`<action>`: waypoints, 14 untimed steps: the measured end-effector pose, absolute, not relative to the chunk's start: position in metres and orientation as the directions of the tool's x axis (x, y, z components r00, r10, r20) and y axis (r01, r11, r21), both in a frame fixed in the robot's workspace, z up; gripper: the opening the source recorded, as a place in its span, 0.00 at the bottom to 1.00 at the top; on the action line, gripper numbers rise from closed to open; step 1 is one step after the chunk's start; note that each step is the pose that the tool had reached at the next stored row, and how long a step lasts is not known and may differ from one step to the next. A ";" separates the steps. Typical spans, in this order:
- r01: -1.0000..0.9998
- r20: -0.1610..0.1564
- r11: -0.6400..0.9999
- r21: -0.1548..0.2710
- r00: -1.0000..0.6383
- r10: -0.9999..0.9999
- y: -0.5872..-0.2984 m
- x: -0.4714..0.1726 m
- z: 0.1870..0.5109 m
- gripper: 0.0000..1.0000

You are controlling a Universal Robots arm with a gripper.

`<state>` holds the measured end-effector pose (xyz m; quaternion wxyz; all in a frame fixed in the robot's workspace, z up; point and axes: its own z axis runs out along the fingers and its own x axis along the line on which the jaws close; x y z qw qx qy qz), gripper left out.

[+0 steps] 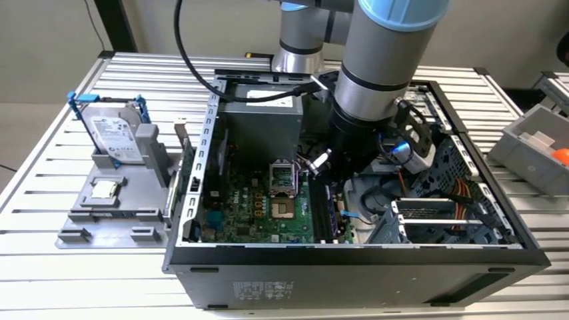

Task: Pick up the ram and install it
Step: 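Press down the ram until it locks into place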

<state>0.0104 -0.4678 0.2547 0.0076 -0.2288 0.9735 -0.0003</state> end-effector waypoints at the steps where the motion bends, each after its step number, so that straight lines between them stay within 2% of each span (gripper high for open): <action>1: -0.450 -0.015 0.893 -0.004 -0.893 -0.450 -0.468 0.010 0.255 0.00; 14: -0.529 -0.014 0.849 -0.001 -0.849 -0.529 -0.468 0.010 0.255 0.00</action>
